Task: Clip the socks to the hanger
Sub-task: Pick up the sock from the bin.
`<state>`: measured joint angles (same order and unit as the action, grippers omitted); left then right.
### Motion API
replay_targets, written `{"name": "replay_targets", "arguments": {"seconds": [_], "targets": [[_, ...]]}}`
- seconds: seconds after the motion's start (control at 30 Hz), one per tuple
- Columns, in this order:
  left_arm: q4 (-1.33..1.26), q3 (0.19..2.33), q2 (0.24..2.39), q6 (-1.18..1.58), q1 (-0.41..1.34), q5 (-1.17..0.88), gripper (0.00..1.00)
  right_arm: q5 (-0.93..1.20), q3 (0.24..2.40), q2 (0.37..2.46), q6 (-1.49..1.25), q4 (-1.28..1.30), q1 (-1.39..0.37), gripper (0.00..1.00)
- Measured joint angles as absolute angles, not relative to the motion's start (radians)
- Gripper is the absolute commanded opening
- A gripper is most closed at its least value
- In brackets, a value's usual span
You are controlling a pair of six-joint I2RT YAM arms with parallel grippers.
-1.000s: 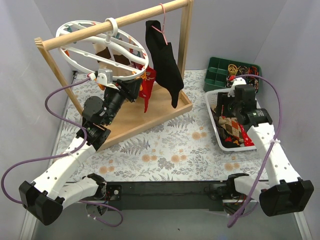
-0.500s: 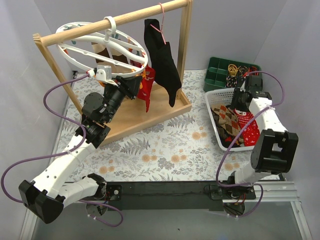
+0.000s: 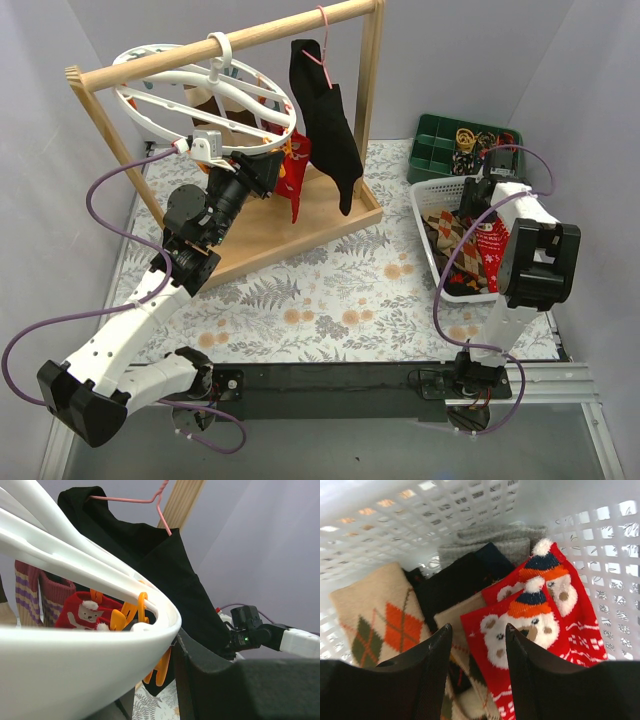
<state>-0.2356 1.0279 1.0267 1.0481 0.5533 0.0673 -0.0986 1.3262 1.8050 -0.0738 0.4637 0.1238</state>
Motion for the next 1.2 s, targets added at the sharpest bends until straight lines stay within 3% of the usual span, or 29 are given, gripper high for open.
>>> {"name": "replay_targets", "arguments": {"seconds": [0.77, 0.97, 1.03, 1.2], "targets": [[-0.225, 1.037, 1.027, 1.052, 0.553, 0.053, 0.0, -0.11, 1.325, 1.835, -0.131, 0.418, 0.179, 0.39], [-0.217, 1.043, 1.027, 1.053, 0.552, 0.052, 0.0, -0.115, 1.312, 1.832, -0.132, 0.408, 0.195, 0.15], [-0.216, 1.043, 1.027, 1.053, 0.552, 0.05, 0.0, -0.117, 1.311, 1.827, -0.131, 0.407, 0.196, 0.02], [-0.215, 1.043, 1.027, 1.052, 0.552, 0.051, 0.0, -0.113, 1.287, 1.759, -0.128, 0.405, 0.196, 0.01]]}}
